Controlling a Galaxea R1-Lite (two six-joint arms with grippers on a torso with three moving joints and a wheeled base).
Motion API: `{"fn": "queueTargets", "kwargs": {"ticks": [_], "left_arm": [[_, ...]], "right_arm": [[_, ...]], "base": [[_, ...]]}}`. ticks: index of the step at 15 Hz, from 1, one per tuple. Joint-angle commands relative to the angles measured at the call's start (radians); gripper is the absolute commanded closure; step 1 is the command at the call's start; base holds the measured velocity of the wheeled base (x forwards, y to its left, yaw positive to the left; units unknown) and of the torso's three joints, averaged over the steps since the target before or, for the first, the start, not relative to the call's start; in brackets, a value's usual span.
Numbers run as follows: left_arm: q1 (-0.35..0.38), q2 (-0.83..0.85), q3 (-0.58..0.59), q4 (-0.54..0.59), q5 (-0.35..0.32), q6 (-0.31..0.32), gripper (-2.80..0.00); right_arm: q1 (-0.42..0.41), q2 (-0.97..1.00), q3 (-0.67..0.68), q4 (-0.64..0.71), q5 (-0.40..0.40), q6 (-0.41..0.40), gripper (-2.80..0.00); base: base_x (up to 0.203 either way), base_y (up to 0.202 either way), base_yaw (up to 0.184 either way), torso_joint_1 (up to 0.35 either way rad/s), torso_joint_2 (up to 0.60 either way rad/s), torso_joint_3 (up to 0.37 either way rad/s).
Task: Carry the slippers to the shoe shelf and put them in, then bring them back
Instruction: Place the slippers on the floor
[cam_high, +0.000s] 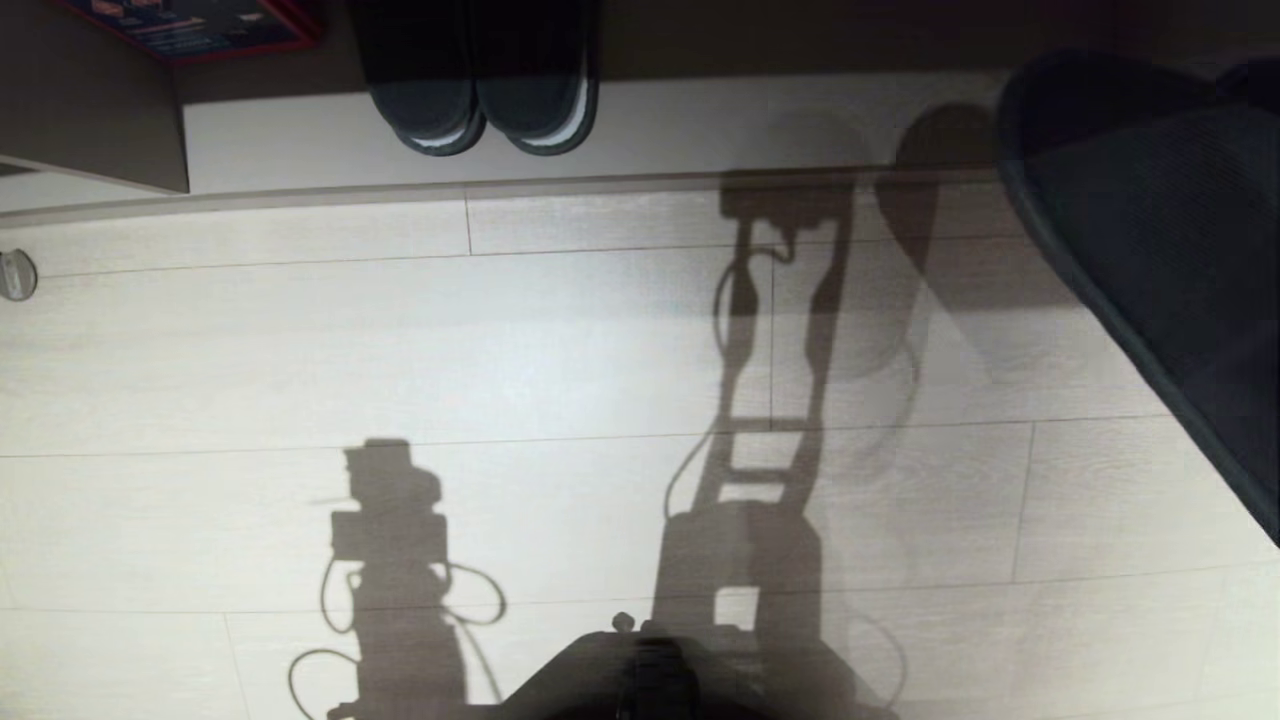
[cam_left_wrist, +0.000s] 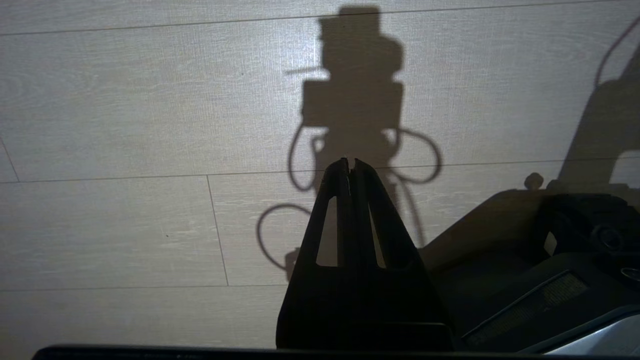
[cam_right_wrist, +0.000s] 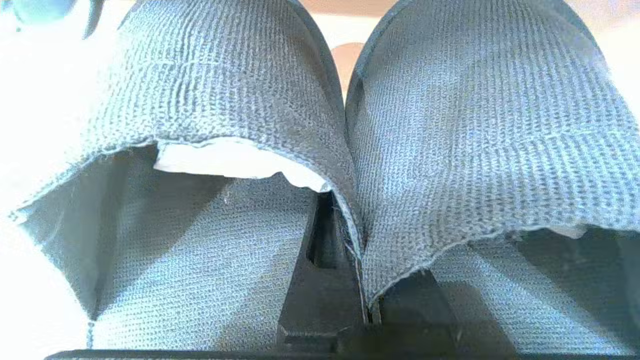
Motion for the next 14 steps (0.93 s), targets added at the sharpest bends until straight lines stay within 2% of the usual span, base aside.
{"fn": "queueTargets", "kwargs": {"ticks": [1,5,8,10,12,14], "left_arm": [[0.001,0.001,0.0,0.0,-0.001,0.0,0.0],[0.0,0.001,0.0,0.0,-0.001,0.0,0.0],[0.001,0.001,0.0,0.0,0.0,-0.002,0.0],[0.001,0.001,0.0,0.0,0.0,-0.002,0.0],[0.0,0.001,0.0,0.0,0.0,-0.002,0.0],[0.001,0.001,0.0,0.0,0.0,-0.002,0.0]], "right_arm": [[-0.057,-0.27,0.042,0.108,-0.001,0.0,0.0],[-0.239,-0.535,0.111,0.362,0.021,0.007,0.0],[-0.272,-0.732,0.224,0.53,0.117,0.027,0.0],[-0.288,-0.851,0.353,0.647,0.164,0.034,0.0],[-0.295,-0.883,0.482,0.666,0.178,0.035,0.0],[-0.297,-0.889,0.521,0.691,0.144,0.037,0.0]], "base": [[0.0,0.0,0.0,0.0,0.0,0.0],[0.0,0.0,0.0,0.0,0.0,0.0],[0.0,0.0,0.0,0.0,0.0,0.0],[0.0,0.0,0.0,0.0,0.0,0.0],[0.0,0.0,0.0,0.0,0.0,0.0],[0.0,0.0,0.0,0.0,0.0,0.0]]}}
